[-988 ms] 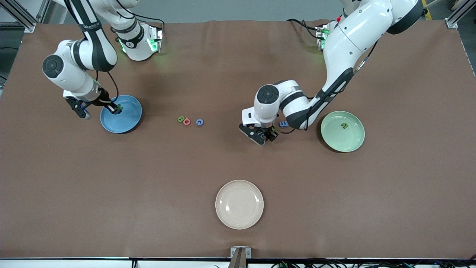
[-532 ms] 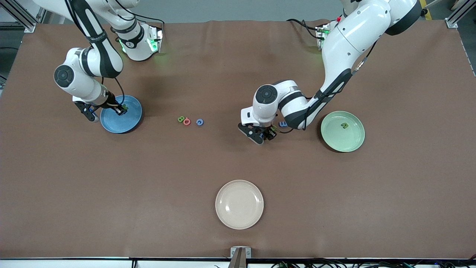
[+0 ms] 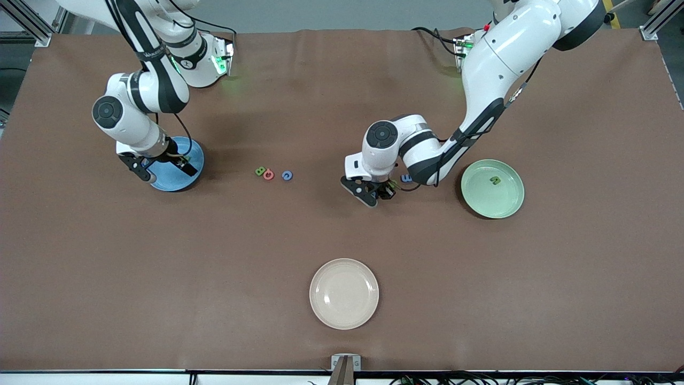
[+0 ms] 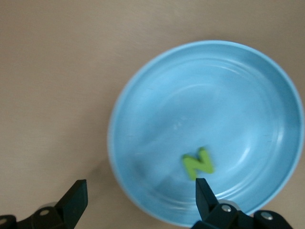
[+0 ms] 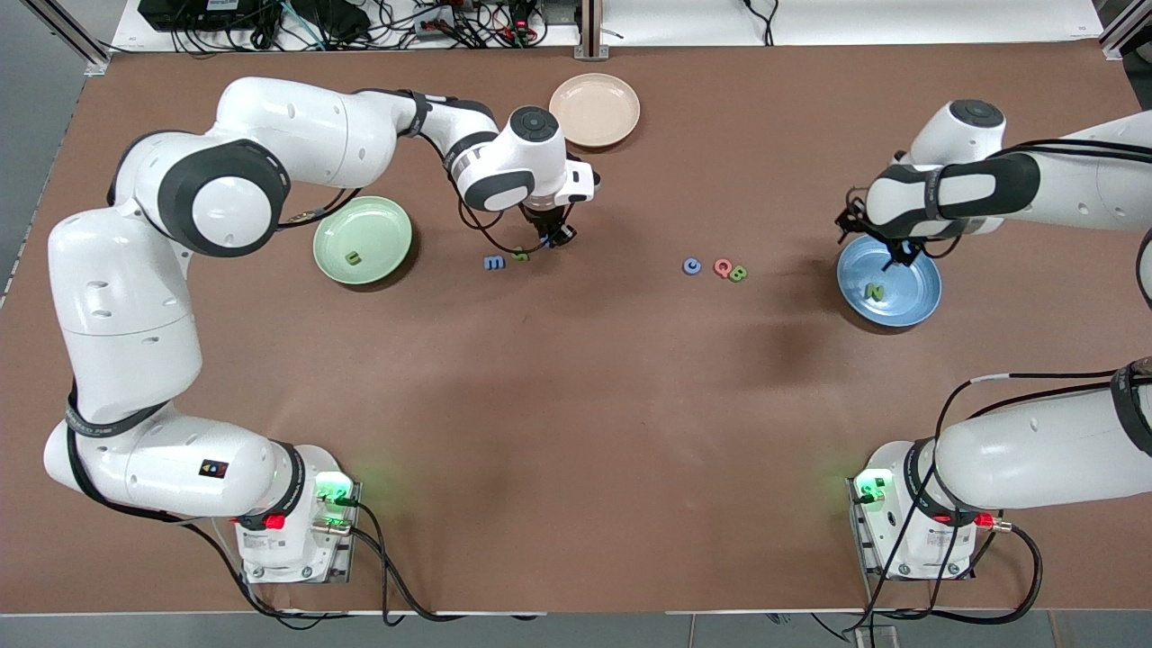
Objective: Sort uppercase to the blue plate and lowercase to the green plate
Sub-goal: 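Place plus on green plate with the left gripper while the right gripper grasps B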
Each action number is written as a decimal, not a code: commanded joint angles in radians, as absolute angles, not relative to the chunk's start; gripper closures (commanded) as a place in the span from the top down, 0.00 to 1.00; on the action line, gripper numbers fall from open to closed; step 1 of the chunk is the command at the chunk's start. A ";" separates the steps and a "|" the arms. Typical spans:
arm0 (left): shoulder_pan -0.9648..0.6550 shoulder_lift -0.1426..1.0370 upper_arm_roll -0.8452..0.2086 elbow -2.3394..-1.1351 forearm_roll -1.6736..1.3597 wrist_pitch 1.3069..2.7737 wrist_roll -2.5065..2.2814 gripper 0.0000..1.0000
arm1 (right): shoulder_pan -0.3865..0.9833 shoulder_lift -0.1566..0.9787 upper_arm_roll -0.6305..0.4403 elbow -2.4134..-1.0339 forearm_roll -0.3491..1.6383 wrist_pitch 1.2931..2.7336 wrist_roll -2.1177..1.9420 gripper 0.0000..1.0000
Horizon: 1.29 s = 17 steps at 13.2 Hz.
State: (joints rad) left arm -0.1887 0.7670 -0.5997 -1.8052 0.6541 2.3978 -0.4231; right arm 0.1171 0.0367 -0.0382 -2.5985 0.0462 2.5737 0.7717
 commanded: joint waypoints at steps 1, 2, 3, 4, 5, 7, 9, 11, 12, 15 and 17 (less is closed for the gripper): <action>-0.175 0.764 -0.600 -1.782 0.641 2.381 -0.423 0.17 | 0.190 0.029 -0.035 -2.525 0.058 2.525 0.900 1.00; -0.167 0.738 -0.600 -1.792 0.629 2.378 -0.420 0.17 | 0.218 0.029 -0.037 -2.502 0.058 2.511 0.935 1.00; -0.138 0.707 -0.613 -1.801 0.608 2.367 -0.416 0.17 | 0.230 0.031 -0.035 -2.493 0.061 2.508 0.975 1.00; -0.108 0.689 -0.642 -1.807 0.589 2.332 -0.416 0.17 | 0.256 0.032 -0.037 -2.491 0.061 2.517 0.989 1.00; -0.063 0.667 -0.682 -1.813 0.575 2.285 -0.411 0.16 | 0.291 0.040 -0.037 -2.491 0.061 2.525 0.989 1.00; 0.077 0.626 -0.792 -1.867 0.572 2.200 -0.406 0.16 | 0.340 0.060 -0.037 -2.494 0.061 2.557 1.014 1.00; 0.261 0.601 -0.926 -1.948 0.574 2.171 -0.407 0.16 | 0.395 0.100 -0.037 -2.494 0.061 2.606 1.089 0.93; 0.412 0.572 -1.011 -2.043 0.592 2.161 -0.394 0.16 | 0.443 0.142 -0.038 -2.490 0.061 2.644 1.118 0.75; 0.466 0.557 -1.029 -2.084 0.607 2.161 -0.370 0.17 | 0.449 0.168 -0.037 -2.488 0.061 2.675 1.118 0.66; 0.662 0.549 -1.113 -2.193 0.685 2.166 -0.296 0.17 | 0.485 0.260 -0.038 -2.482 0.060 2.767 1.121 0.62; 0.734 0.555 -1.124 -2.229 0.735 2.180 -0.266 0.17 | 0.508 0.291 -0.038 -2.476 0.061 2.787 1.121 0.61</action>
State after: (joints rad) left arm 0.6680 0.5897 -1.0971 -2.1716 0.6966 2.1561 -0.2943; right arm 0.4789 0.2573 -0.0308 -2.4961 0.0557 2.7722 1.1099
